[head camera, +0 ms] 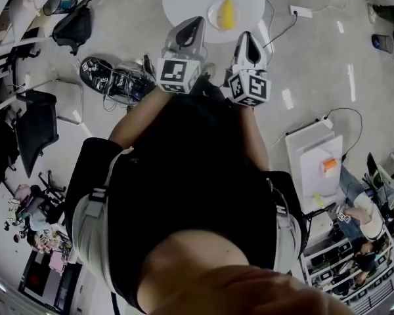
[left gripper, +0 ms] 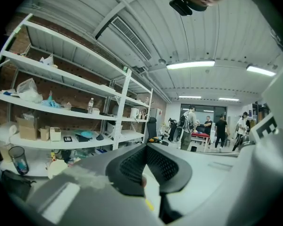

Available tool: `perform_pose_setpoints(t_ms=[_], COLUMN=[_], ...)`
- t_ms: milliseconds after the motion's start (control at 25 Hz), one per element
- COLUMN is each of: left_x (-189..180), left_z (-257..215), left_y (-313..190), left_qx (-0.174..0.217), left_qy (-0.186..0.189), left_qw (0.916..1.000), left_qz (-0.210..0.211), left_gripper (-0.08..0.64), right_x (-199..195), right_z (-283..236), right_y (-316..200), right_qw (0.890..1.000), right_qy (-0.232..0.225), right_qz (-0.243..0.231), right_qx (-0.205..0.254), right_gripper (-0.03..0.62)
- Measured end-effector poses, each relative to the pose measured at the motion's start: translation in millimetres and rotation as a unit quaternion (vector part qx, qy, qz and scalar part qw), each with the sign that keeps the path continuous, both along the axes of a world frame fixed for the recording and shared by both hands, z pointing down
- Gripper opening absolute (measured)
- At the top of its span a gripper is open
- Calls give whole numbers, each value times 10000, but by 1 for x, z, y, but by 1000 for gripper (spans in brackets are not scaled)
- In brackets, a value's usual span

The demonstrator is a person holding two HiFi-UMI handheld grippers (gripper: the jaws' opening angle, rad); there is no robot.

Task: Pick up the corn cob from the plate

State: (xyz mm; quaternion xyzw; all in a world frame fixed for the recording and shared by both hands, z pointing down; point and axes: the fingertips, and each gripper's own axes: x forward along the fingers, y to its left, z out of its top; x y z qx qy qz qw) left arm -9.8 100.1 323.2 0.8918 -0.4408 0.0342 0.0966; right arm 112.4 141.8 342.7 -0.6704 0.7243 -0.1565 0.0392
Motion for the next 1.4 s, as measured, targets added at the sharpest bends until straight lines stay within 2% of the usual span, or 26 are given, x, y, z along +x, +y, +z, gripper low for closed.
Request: perform_pose_setpoints(t_ms=[400, 1400], left_x=[7, 3], left_z=[7, 52], left_y=[-17, -87], left_qx=[-56, -384], left_qy=[-115, -188], left_qw=[9998, 9990], left_qz=[-122, 113], left_gripper=[6, 6], right_x=[6, -1], right_z=[13, 64], right_y=[-20, -90], right_qw=[9998, 9975], right_qy=[-72, 36], right_qz=[-149, 42], right_qx=[-141, -707], right_gripper=[8, 8])
